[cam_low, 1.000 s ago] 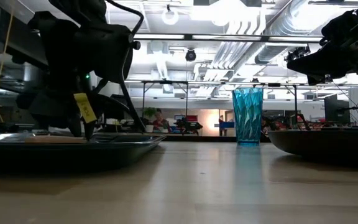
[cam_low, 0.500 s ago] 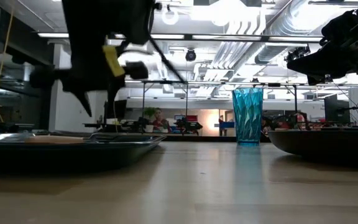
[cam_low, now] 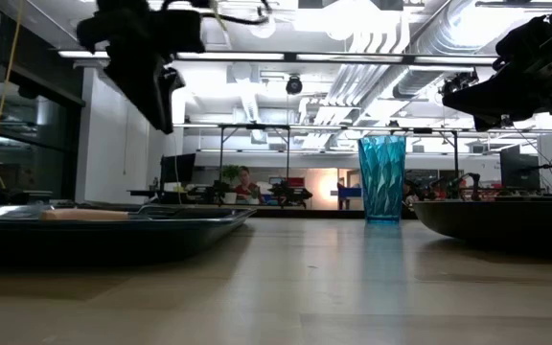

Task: Pick and place plate/cup/fork/spoon on tray
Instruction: Put the fork on the tray to the right side of the spoon

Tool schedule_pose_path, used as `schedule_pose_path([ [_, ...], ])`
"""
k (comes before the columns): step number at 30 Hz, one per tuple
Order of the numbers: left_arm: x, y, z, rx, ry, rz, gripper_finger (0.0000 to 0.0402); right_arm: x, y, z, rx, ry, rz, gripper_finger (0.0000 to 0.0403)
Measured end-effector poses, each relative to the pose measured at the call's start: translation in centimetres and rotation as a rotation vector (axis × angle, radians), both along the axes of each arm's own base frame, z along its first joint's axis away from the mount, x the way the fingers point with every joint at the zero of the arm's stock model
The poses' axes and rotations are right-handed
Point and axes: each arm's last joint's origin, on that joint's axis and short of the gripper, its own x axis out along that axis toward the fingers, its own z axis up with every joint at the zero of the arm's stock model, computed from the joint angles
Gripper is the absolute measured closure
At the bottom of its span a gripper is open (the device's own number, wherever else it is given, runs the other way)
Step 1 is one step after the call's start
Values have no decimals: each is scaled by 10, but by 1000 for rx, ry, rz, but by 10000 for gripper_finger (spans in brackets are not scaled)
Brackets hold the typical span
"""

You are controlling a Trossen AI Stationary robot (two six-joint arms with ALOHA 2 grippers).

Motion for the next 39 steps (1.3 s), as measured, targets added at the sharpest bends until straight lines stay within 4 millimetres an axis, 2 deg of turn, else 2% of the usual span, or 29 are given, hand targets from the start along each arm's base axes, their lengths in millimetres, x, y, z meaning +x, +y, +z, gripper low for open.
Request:
schedule_pose_path([
  [4, -22, 5, -14, -88, -148, 233, 254, 0, 0, 0, 0, 0, 0, 402],
  [7, -36, 6, -27, -190, -155, 430, 254, 0, 0, 0, 0, 0, 0, 402],
  [12, -43, 11, -35, -214, -106, 552, 254, 0, 0, 0, 0, 0, 0, 402],
  [16, -42, 20, -40, -212, -92, 680, 254, 0, 0, 0, 0, 1, 0, 402],
  [25, -32, 33, -69, -159, 47, 779, 255, 0, 0, 0, 0, 1, 0, 402],
  [39, -27, 20, -90, -149, 135, 803, 255, 0, 0, 0, 0, 1, 0, 402],
])
